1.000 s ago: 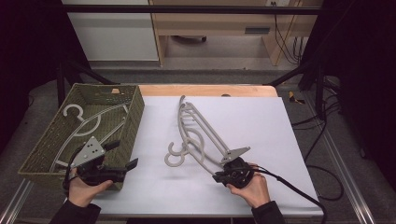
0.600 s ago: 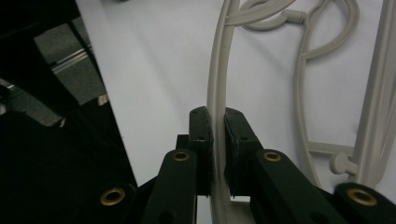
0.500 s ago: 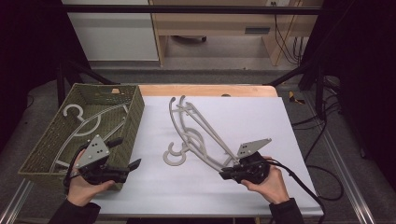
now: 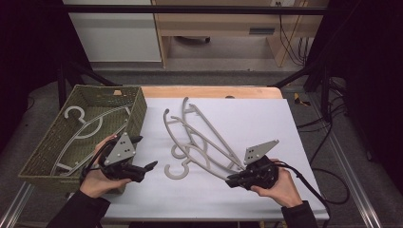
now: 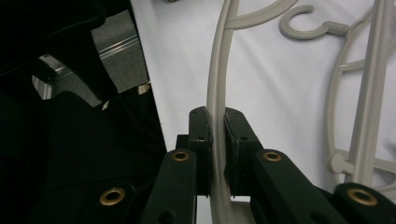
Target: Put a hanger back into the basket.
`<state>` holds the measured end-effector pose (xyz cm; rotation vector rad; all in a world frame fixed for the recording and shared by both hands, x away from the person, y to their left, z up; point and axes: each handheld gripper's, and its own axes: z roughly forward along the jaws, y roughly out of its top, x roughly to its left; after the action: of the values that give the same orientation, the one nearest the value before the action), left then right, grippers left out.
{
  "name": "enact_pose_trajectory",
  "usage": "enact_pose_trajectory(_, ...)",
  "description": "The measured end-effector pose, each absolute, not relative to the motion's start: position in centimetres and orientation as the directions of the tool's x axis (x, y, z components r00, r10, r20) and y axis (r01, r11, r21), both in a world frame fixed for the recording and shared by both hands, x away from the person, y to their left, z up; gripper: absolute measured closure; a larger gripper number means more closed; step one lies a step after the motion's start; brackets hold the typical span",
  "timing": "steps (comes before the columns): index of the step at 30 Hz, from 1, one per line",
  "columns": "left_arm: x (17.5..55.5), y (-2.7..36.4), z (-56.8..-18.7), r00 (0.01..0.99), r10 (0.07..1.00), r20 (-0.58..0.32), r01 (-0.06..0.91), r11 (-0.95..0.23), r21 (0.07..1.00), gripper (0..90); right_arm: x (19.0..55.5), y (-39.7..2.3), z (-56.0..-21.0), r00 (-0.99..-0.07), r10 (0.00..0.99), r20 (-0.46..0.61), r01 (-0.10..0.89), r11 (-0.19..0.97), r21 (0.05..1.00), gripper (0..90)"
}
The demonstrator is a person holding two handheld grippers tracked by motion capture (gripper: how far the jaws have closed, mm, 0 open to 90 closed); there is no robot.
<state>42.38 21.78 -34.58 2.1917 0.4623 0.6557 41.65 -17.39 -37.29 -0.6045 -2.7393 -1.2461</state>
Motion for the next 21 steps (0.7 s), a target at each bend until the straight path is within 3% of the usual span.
enact_pose_trajectory(5, 43.0, 20.4, -35.4, 0.818, 0.43, 0.383, 0.07, -0.735, 0.675, 14.6, 41.3, -17.3, -37.3, -0.936, 0.257, 0.241, 0.35, 0.603, 0.717, 82.7)
enact_pose_trajectory(17, 42.6, 18.6, -36.6, 0.828, 0.281, 0.486, -0.049, -0.826, 0.562, 23.4, 40.7, -17.0, -37.5, -0.947, 0.17, 0.272, 0.317, 0.624, 0.714, 82.7)
enact_pose_trajectory(21, 42.1, 17.7, -37.6, 0.824, 0.199, 0.531, -0.111, -0.861, 0.496, 33.8, 40.6, -16.9, -37.6, -0.948, 0.149, 0.282, 0.31, 0.633, 0.71, 82.7)
